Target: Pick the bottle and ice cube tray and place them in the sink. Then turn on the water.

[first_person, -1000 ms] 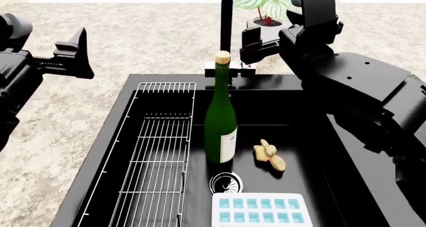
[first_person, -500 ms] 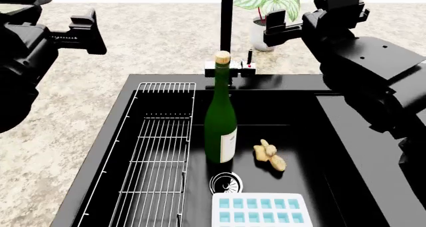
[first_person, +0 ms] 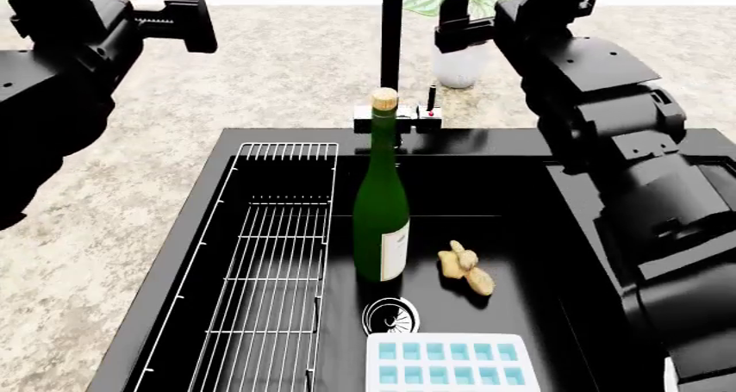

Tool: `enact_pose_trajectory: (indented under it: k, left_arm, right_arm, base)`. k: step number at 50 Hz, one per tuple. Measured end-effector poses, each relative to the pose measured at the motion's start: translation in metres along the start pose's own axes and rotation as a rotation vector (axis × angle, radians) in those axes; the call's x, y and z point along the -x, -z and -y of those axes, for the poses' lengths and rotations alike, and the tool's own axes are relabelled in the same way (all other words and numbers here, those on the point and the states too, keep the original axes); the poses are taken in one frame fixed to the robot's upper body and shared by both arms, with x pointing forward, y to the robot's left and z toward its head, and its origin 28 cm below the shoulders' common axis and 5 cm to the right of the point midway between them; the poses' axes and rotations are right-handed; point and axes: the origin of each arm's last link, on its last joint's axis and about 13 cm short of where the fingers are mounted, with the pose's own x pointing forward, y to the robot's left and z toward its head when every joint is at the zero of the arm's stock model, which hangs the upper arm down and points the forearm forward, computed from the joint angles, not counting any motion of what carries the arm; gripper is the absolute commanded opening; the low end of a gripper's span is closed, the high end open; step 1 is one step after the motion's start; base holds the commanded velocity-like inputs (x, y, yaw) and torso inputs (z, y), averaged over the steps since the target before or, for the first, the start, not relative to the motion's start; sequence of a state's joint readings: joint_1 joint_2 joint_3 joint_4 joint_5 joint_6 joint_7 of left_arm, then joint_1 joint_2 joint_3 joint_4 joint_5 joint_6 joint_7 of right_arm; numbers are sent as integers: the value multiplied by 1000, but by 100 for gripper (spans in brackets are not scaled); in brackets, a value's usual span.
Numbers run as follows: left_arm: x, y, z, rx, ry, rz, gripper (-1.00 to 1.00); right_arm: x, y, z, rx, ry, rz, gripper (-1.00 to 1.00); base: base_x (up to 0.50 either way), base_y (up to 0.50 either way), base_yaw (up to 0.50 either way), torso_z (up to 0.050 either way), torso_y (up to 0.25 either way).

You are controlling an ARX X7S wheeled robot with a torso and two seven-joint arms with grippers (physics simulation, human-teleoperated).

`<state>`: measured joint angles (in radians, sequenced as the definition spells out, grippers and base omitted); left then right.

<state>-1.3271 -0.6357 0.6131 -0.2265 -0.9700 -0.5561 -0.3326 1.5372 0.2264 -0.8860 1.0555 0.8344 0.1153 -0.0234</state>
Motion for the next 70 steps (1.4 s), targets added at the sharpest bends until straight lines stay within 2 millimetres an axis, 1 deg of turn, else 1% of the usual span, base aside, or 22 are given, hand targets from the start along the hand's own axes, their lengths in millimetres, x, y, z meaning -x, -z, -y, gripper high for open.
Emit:
enact_pose_trajectory:
  k: [8,19,26,44,70]
  left_arm:
    - [-20,-4,4,0,-17,-9,100]
    - [-52,-11,12,-1,-42,-22,100]
    - [-64,-17,15,-11,-52,-24,100]
    - [-79,-29,23,-47,-72,-34,100]
    - [-82,-31,27,-56,-78,-38,100]
  right_arm:
    - [-5,11,-5,-21,-20,10,100]
    - [-4,32,-9,-41,-38,17,100]
    - [-3,39,-11,-49,-46,39,100]
    - [-3,45,-12,-26,-38,108,100]
    - [-2,46,-12,54,-56,184,100]
  base:
    - [0,0,0,0,0]
    - [0,0,0,0,0]
    - [0,0,0,0,0]
    - [0,0,0,0,0]
    - [0,0,0,0,0]
